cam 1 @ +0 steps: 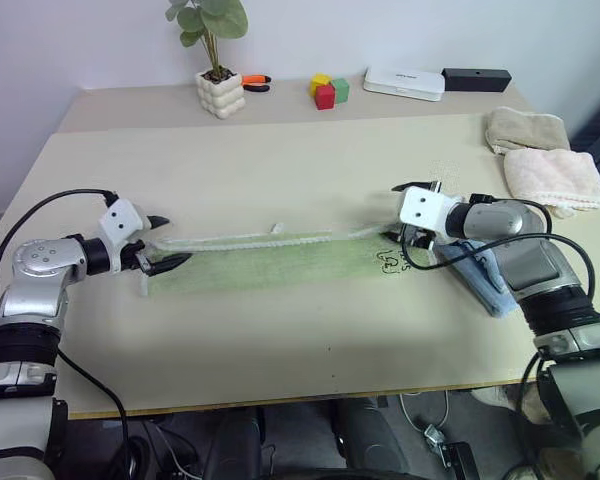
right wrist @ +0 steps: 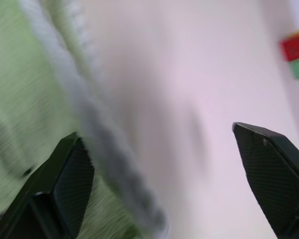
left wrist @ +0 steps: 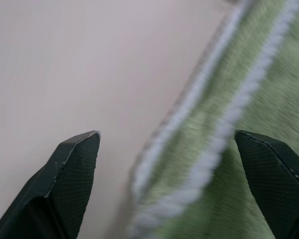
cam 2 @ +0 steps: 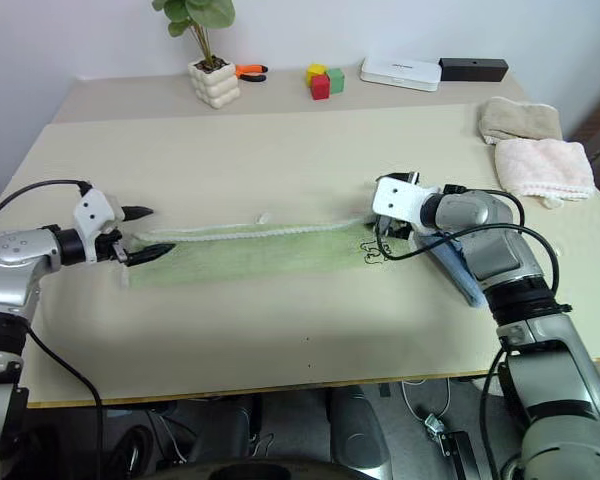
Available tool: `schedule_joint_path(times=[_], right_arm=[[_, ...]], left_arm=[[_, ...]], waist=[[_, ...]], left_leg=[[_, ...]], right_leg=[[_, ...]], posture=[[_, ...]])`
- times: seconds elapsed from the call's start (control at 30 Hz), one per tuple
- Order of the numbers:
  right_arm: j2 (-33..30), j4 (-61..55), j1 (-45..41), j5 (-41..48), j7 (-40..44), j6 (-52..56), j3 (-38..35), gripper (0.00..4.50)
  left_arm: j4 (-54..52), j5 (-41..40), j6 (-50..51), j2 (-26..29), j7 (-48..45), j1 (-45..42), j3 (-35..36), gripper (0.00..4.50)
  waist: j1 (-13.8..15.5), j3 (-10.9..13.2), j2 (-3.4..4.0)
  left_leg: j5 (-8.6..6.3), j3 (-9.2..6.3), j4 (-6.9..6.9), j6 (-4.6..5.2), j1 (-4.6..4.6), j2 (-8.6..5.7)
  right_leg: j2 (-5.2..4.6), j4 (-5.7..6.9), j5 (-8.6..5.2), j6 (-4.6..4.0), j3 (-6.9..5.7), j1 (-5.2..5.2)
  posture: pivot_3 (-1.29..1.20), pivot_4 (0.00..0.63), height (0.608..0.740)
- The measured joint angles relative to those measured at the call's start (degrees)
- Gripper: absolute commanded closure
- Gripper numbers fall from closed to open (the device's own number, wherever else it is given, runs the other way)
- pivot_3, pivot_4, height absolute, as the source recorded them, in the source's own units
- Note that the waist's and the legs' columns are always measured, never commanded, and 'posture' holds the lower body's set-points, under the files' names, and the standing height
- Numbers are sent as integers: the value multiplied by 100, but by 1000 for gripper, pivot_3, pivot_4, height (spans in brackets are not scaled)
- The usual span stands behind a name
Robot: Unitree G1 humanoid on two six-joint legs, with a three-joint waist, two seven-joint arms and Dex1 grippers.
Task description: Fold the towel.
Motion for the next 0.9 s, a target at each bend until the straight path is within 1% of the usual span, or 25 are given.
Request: schedule_joint_path(times=[0.07, 0.17, 0.27, 0.3, 0.37, 0.4, 0.5, 0.6, 0.63, 0.73, 0.8, 0.9], right_arm=[[116, 48, -122, 60, -164, 181, -132, 61], [106, 216, -273, -87, -460, 224, -137, 61], [112, 306, -264, -134, -526, 298, -134, 61], [126, 293, -259, -103, -520, 366, -146, 21], [249, 123, -175, 157, -469, 655, -332, 572], [434, -115, -112, 464, -430, 1001, -531, 921], [849, -750, -50, 1064, -474, 1792, -863, 2386], [1635, -1569, 58, 1610, -1084, 2584, -1321, 3952], [1893, -1839, 159, 1682, -1348, 2773, -1383, 4478], [2609, -2436, 609, 1737, -2114, 3272, -1398, 4478], [2884, -2651, 983, 1712, -2478, 3405, -1308, 4478], [3187, -2777, 1468, 1566, -2905, 3358, -1073, 4478]], left_arm=[[28, 0, -21, -55, 185, -84, 101, 0], [246, 27, -196, -60, 552, -247, 205, 0], [299, -17, -133, -62, 669, -297, 317, 0], [283, -91, 1, -62, 666, -307, 360, 245], [116, -299, 393, -101, 663, -312, 450, 873], [-97, -475, 702, -177, 683, -305, 555, 1357], [-711, -820, 1383, -370, 898, -272, 698, 2855], [-1650, -1289, 2269, -914, 1642, -183, 990, 4412], [-2004, -1439, 2559, -1143, 1923, -99, 1038, 4500], [-2998, -1689, 3243, -1776, 2683, 322, 1026, 4500], [-3467, -1831, 3572, -2108, 3077, 573, 1008, 4500], [-3824, -1899, 3850, -2605, 3655, 875, 977, 4500]], waist=[[4, 0, 0], [17, 0, -1], [6, 0, 0], [3, 0, 0], [-7, 0, -1], [-13, 0, -1], [-5, -1, -1], [4, -4, -3], [6, -5, -2], [11, -7, -4], [17, -7, -4], [16, -10, -3]], left_leg=[[0, 0, 2, 0, -2, 0], [0, 0, 1, 0, -2, -2], [0, 0, 0, 0, -3, -2], [0, -1, 0, 0, -2, -2], [0, -3, 0, 0, -2, -1], [0, -5, -1, 0, -2, -1], [0, -10, 1, 0, -3, -1], [0, -16, 4, -1, -6, -1], [0, -17, 4, -1, -7, -2], [1, -20, 4, -2, -11, -3], [1, -20, 6, -3, -10, -4], [2, -20, 5, -3, -6, -5]], right_leg=[[-1, 0, 0, 0, 0, 0], [-3, -2, 0, 0, -1, 0], [-3, -2, 0, 0, -1, 0], [-2, -1, 0, 0, -1, 0], [-1, 1, 0, 0, -1, 0], [0, 2, 0, 0, -1, 0], [0, 5, 1, 1, -3, 0], [-3, 6, 1, 1, -7, 1], [-4, 7, 1, 1, -7, 2], [-5, 6, 1, 1, -7, 1], [-5, 8, 1, 1, -7, 0], [-5, 9, 1, 1, -6, 1]], posture=[[0, 150, 740], [0, 150, 740], [0, 150, 740], [0, 150, 740], [0, 150, 740], [0, 150, 740], [0, 150, 740], [0, 150, 740], [0, 150, 740], [0, 150, 740], [0, 150, 740], [0, 150, 740]])
